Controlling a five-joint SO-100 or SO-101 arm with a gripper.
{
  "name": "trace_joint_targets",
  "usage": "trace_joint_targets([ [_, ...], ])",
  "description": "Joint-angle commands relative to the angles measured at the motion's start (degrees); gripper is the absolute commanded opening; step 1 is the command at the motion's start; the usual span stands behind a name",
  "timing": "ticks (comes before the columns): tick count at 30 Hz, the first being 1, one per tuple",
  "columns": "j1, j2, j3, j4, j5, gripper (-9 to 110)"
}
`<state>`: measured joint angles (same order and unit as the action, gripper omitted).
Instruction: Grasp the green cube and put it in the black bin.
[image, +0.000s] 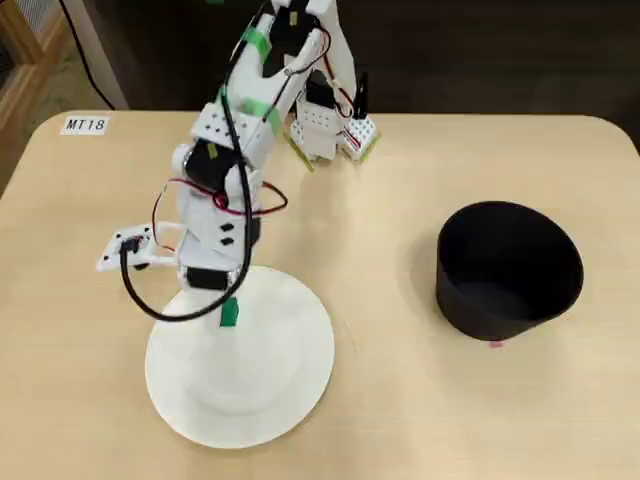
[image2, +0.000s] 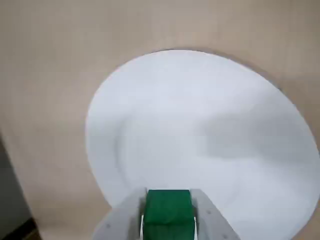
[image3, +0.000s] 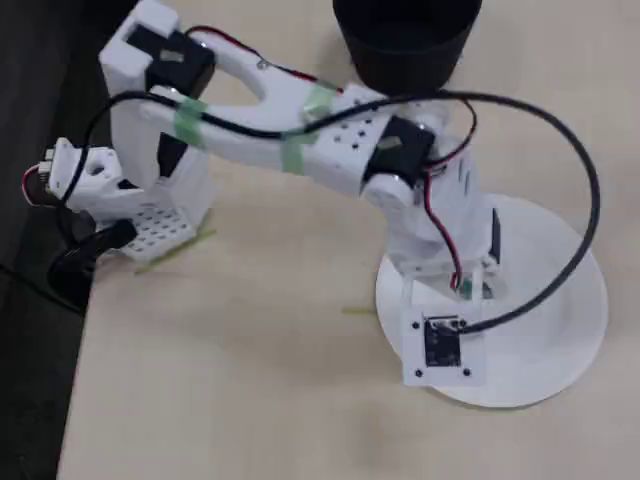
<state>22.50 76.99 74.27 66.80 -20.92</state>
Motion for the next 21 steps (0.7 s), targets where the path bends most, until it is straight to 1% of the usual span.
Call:
trace_joint_targets([
  [1, -1.58, 10.11, -4.66, 2.72, 7.03, 0],
  [6, -7.38, 19.95, -5.01, 2.55, 21.62, 0],
  [12, -17.40, 26.02, -6.06, 5.62, 39.02, 0],
  [18, -28.83, 28.65, -6.24, 9.93, 50.71, 0],
  [21, -34.54, 28.13, -7.65, 11.69, 52.38, 0],
])
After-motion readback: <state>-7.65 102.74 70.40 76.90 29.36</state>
